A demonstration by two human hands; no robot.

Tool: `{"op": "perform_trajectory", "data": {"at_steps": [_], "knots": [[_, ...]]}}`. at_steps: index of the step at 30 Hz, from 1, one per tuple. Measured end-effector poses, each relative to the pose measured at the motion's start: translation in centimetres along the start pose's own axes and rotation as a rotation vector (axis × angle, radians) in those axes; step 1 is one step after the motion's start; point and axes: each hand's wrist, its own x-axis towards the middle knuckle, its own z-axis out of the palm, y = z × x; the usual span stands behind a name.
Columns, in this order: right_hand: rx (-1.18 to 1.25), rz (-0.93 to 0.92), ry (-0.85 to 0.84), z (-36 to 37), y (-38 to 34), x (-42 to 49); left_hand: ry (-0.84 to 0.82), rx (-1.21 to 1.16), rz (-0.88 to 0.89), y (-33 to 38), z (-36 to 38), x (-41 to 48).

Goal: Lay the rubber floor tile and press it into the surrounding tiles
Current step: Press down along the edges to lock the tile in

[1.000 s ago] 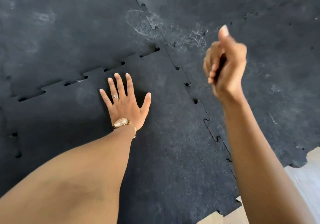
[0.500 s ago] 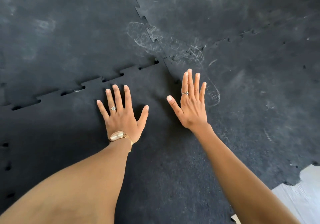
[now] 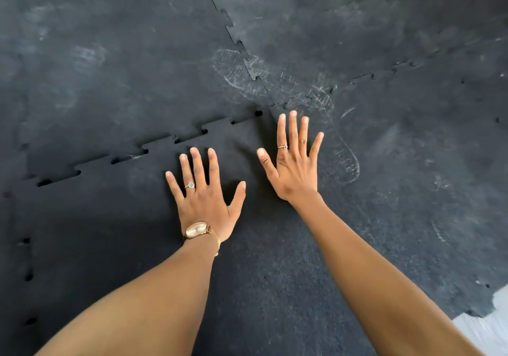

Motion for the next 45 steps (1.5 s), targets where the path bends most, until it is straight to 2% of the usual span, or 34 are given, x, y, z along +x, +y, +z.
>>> {"op": "perform_trajectory", "data": {"at_steps": [2, 4, 6, 8, 9, 10, 11, 13, 20, 21, 24, 25, 26, 29, 30, 37, 39, 40, 42, 44, 45], "knots": [[0.035, 0.017, -0.034, 0.1, -0.1, -0.1, -0.005, -0.005, -0.002, 0.0, -0.1, 0.0], [0.165, 0.036, 0.017, -1.8, -0.9, 0.6, -0.007, -0.001, -0.002, 0.0, -0.1, 0.1], [0.271, -0.003, 0.246, -5.2, -2.3, 2.2, -0.018, 0.000, -0.002, 0.0, -0.2, 0.1], [0.250, -0.056, 0.416, -6.5, -3.1, 3.7, -0.031, -0.006, -0.005, -0.1, -0.2, 0.1], [0.177, -0.062, 0.392, -5.8, -3.3, 3.9, -0.030, -0.004, -0.005, -0.1, -0.2, 0.2], [0.104, -0.047, 0.301, -4.4, -3.2, 3.8, -0.028, 0.001, -0.003, 0.0, -0.2, 0.2], [0.073, -0.005, 0.187, -2.5, -2.8, 3.3, -0.036, 0.006, -0.004, 0.1, -0.2, 0.0], [0.053, 0.048, 0.083, 0.7, -1.8, 3.5, -0.040, 0.007, -0.011, -0.1, -0.3, 0.4], [0.187, 0.111, 0.049, -0.5, -2.3, 4.5, -0.082, -0.021, -0.008, -0.1, -0.5, 0.2], [0.250, 0.127, 0.108, -2.1, -3.0, 5.7, -0.086, -0.027, -0.009, -0.1, -0.5, 0.2], [0.374, 0.046, 0.479, -8.2, -5.3, 10.3, -0.094, -0.046, -0.008, -0.1, -0.5, 0.2], [0.357, 0.009, 0.548, -8.9, -5.7, 11.7, -0.094, -0.051, -0.008, -0.1, -0.4, 0.3], [0.290, -0.028, 0.541, -8.5, -5.8, 12.5, -0.091, -0.050, -0.011, -0.2, -0.4, 0.3], [0.116, -0.058, 0.160, -1.9, -4.6, 11.8, -0.103, -0.050, -0.011, -0.1, -0.4, 0.2], [0.096, -0.051, 0.081, 0.0, -3.9, 11.7, -0.108, -0.052, -0.008, -0.1, -0.5, 0.3], [0.011, -0.052, -0.041, 0.4, -3.6, 12.7, -0.123, -0.055, -0.012, -0.2, -0.6, 0.4], [0.090, -0.068, -0.081, -1.0, -4.0, 13.4, -0.123, -0.074, -0.014, -0.2, -0.6, 0.3], [0.195, -0.082, -0.042, -2.7, -4.6, 14.0, -0.127, -0.078, -0.013, -0.2, -0.6, 0.3], [0.340, -0.126, 0.198, -6.8, -6.4, 15.6, -0.128, -0.077, -0.012, -0.2, -0.6, 0.4], [0.295, -0.161, 0.431, -8.1, -7.1, 16.9, -0.128, -0.077, -0.010, -0.3, -0.6, 0.3], [0.204, -0.168, 0.441, -7.3, -7.0, 17.1, -0.125, -0.079, -0.009, -0.3, -0.6, 0.3]]}}
